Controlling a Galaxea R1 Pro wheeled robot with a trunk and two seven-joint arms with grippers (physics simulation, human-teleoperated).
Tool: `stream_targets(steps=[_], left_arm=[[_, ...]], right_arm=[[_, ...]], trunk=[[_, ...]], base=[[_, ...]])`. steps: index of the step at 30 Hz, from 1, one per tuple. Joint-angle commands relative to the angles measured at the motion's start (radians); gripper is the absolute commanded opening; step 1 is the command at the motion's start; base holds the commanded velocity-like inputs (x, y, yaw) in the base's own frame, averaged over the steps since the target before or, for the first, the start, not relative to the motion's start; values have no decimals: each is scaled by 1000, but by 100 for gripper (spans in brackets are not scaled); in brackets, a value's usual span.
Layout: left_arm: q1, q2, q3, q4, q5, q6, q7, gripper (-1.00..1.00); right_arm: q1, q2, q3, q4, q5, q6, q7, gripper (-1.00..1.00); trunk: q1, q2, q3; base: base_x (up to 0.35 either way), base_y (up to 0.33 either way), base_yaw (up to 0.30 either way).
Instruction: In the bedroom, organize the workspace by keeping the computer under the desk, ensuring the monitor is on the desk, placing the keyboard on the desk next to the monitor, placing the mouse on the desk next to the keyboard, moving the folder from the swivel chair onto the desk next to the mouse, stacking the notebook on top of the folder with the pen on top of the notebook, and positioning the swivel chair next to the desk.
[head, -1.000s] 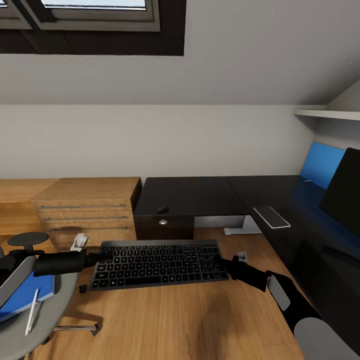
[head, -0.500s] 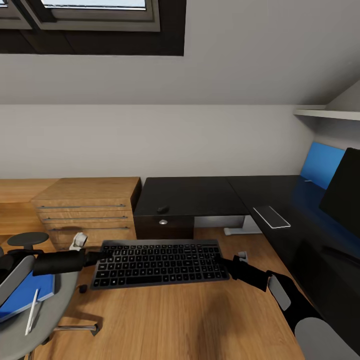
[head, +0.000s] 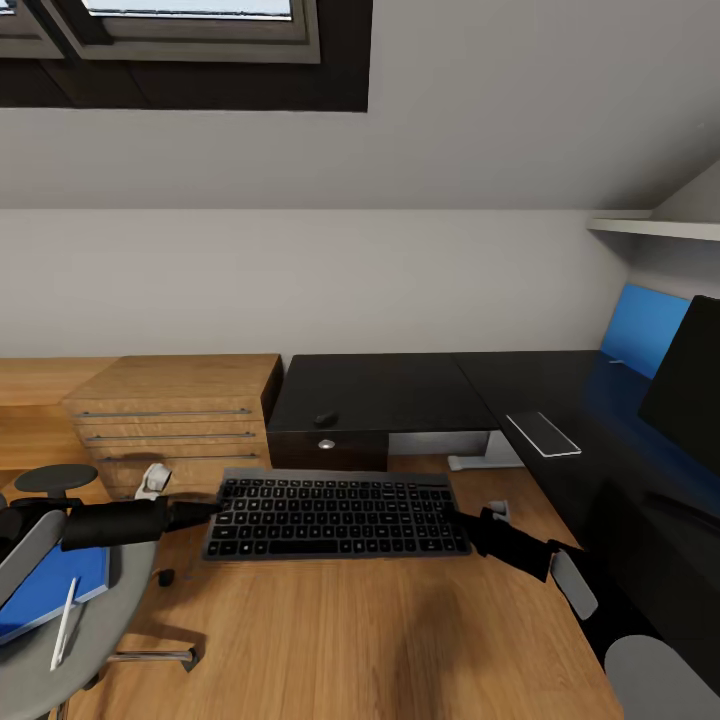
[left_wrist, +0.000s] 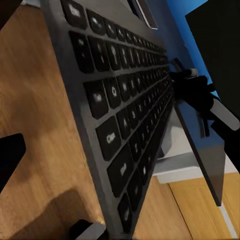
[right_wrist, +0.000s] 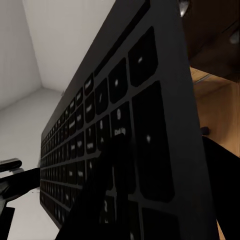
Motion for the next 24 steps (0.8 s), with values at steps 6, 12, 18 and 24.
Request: stream_targets(steps=[6, 12, 18, 24], left_arm=[[-1, 2, -3, 1, 1, 4, -1, 100], [-1, 6, -4, 1, 0, 4, 10, 100], [-1, 7, -6, 2, 1, 4, 15, 100], [-1, 2, -13, 6, 1, 2, 25, 100]], right_arm=[[-1, -32, -2, 0, -34, 5, 1, -100], [-1, -60, -15, 0, -38, 5, 1, -100], [-1, -69, -44, 0, -38, 4, -3, -100], [-1, -70, -51, 0, -37, -1, -17, -100]], trunk=[[0, -1, -1], [0, -1, -1], [0, -1, -1], [0, -1, -1]], base=[[0, 0, 0], [0, 0, 0], [0, 0, 0], [0, 0, 0]])
